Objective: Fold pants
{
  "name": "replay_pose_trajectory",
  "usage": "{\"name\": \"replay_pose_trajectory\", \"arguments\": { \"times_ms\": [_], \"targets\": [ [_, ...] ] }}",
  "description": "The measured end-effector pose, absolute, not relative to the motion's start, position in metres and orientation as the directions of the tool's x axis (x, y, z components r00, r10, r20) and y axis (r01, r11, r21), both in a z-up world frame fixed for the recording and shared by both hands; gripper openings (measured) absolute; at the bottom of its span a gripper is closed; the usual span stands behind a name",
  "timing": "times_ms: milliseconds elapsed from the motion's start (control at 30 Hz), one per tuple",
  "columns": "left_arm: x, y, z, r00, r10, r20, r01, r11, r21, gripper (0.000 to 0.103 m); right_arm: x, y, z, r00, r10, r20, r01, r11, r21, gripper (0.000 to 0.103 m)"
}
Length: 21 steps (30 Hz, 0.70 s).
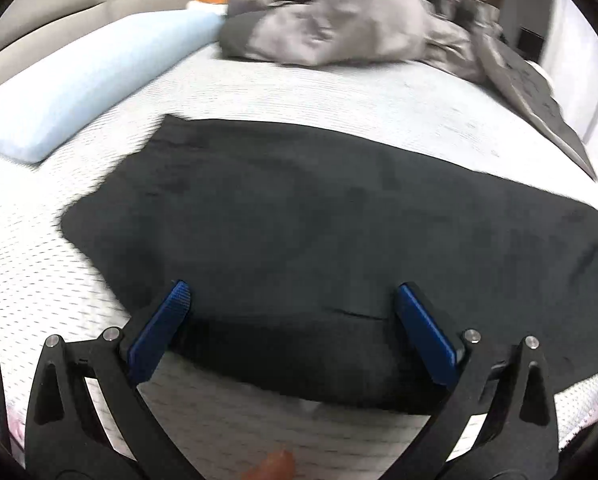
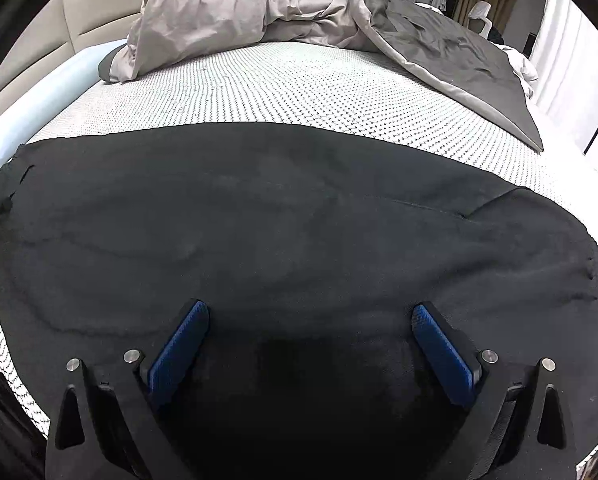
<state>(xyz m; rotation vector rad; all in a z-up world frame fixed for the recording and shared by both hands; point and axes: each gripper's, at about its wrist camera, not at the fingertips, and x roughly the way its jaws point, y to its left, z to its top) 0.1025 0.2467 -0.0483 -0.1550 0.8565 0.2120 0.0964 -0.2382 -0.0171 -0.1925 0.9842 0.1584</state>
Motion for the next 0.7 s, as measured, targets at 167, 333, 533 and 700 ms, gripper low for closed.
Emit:
{"name": "replay_pose_trajectory", "arguments": {
  "times_ms": [167, 333, 533, 700],
  "targets": [
    [0.103, 0.256, -0.043, 0.645, 0.08, -0.76, -0.23, 0.969, -0.093, 0.102, 0.098, -0.237, -0.018, 0.543, 0.04, -0.839, -0.219, 0.971, -0.095, 0.103],
    [0.098, 0.193, -0.021, 0.672, -0.029, -0.74, -0.105, 0.985, -0.134, 0.102, 0.1, -0.237, -0.018, 0.546, 0.042, -0.837, -0.217, 0.972, -0.093, 0.103],
    [0.101, 0.077, -0.011, 0.66, -0.209, -0.722, 0.057, 0.972, -0.23, 0.102, 0.094, -0.232, -0.011, 0.55, 0.095, -0.83, -0.271, 0.96, -0.069, 0.103],
    [0.089, -0.005, -0.037, 0.62, -0.285, -0.731, 0.182, 0.959, -0.22, 0.102, 0.074, -0.218, -0.005, 0.557, 0.156, -0.816, -0.383, 0.92, -0.086, 0.103]
  ]
}}
